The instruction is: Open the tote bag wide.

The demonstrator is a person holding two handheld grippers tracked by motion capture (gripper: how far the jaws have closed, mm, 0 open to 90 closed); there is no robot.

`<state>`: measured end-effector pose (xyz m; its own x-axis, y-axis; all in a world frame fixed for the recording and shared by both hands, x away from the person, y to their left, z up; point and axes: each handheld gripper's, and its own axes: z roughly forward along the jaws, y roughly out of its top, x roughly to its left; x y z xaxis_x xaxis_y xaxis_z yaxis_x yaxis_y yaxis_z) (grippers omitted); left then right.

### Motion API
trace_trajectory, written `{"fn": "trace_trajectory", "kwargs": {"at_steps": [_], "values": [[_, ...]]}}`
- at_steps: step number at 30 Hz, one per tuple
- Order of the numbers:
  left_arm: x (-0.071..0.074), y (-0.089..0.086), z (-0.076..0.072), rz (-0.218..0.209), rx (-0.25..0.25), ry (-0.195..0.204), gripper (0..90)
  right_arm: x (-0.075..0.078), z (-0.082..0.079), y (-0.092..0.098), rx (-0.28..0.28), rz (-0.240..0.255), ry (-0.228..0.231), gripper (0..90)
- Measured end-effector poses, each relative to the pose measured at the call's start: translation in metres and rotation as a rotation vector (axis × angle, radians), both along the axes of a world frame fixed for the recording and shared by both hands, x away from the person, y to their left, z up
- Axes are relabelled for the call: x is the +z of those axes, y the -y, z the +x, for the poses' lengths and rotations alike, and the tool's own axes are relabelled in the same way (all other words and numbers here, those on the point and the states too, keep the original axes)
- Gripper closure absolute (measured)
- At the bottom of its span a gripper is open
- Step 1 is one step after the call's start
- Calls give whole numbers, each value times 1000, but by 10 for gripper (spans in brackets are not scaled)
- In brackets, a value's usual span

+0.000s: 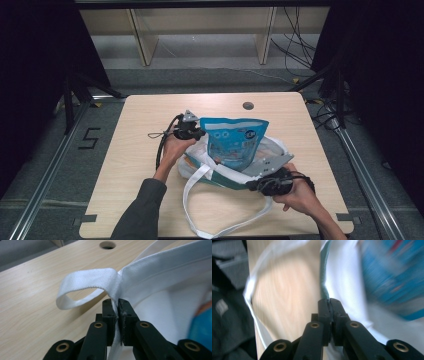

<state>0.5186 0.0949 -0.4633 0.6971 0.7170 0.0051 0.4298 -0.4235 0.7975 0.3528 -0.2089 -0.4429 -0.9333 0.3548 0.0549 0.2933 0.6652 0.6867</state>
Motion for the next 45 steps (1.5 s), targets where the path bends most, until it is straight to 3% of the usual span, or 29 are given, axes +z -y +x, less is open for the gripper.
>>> {"fn": "trace_trajectory", "kwargs": {"at_steps": [3, 4, 5, 8, 11, 13, 14, 15, 16, 17, 18, 19, 20, 21, 22, 23, 25, 26, 27, 29, 31, 32, 33, 34, 37, 38, 40, 44, 45], "values": [[-7, 2, 11, 25, 19, -22, 827, -17, -2, -6, 9, -34, -32, 886], [-21, 6, 23, 40, 44, -70, 821, -31, -3, -13, 43, -66, -39, 885], [-21, 6, 23, 40, 44, -70, 819, -31, -3, -13, 43, -66, -39, 885], [-42, 16, 29, 43, 62, -152, 809, -45, -7, -21, 37, -124, -51, 880], [-39, 14, 27, 40, 66, -139, 791, -45, -8, -21, 31, -123, -49, 871], [-34, 9, 22, 20, 80, -151, 646, -42, -7, -18, 33, -101, -64, 839], [-23, -1, 15, -8, 78, -133, 578, -31, -7, -15, 4, -52, -78, 726], [-23, -1, 15, -8, 78, -133, 545, -31, -7, -15, 4, -52, -78, 726], [-13, -8, 8, -41, 87, -125, 479, -12, -8, -10, -6, 5, -21, 629], [-13, -8, 8, -41, 87, -125, 442, -3, -8, -6, -16, 29, 2, 624], [-1, -15, -4, -102, 102, -124, 423, 12, -8, 1, -53, 84, 24, 608], [-1, -15, -4, -102, 102, -124, 416, 24, -6, 8, -68, 129, 59, 590], [5, -17, -10, -117, 93, -115, 416, 24, -6, 8, -68, 129, 59, 590], [11, -19, -16, -130, 90, -117, 399, 34, -4, 15, -108, 169, 87, 570], [17, -21, -22, -126, 84, -100, 382, 44, -4, 21, -151, 191, 94, 566], [23, -24, -27, -110, 77, -78, 371, 51, 0, 28, -186, 207, 138, 560], [33, -28, -40, -152, 124, -85, 357, 62, 5, 39, -256, 227, 170, 569], [39, -30, -48, -163, 104, -65, 366, 65, 9, 44, -284, 211, 199, 572], [44, -30, -56, -157, 81, -44, 393, 66, 14, 47, -330, 197, 229, 575], [49, -27, -72, -146, 54, -24, 432, 66, 23, 53, -355, 174, 254, 585], [49, -23, -86, -129, 8, -29, 448, 62, 32, 55, -371, 152, 244, 584], [47, -18, -97, -118, -31, -48, 435, 58, 38, 54, -411, 124, 231, 580], [47, -18, -97, -118, -31, -48, 421, 58, 38, 54, -411, 124, 231, 580], [41, -14, -106, -121, -45, -82, 400, 54, 44, 53, -418, 113, 214, 578], [33, -9, -110, -109, -58, -100, 382, 51, 50, 51, -419, 113, 220, 580], [24, -4, -111, -51, -55, -102, 371, 49, 53, 48, -423, 109, 207, 583], [18, -1, -109, -35, -51, -98, 361, 49, 54, 47, -423, 106, 202, 584], [5, 9, -105, 2, -36, -134, 313, 47, 60, 45, -419, 92, 211, 586], [2, 12, -105, 6, -30, -144, 301, 47, 60, 44, -422, 82, 190, 589]]}}
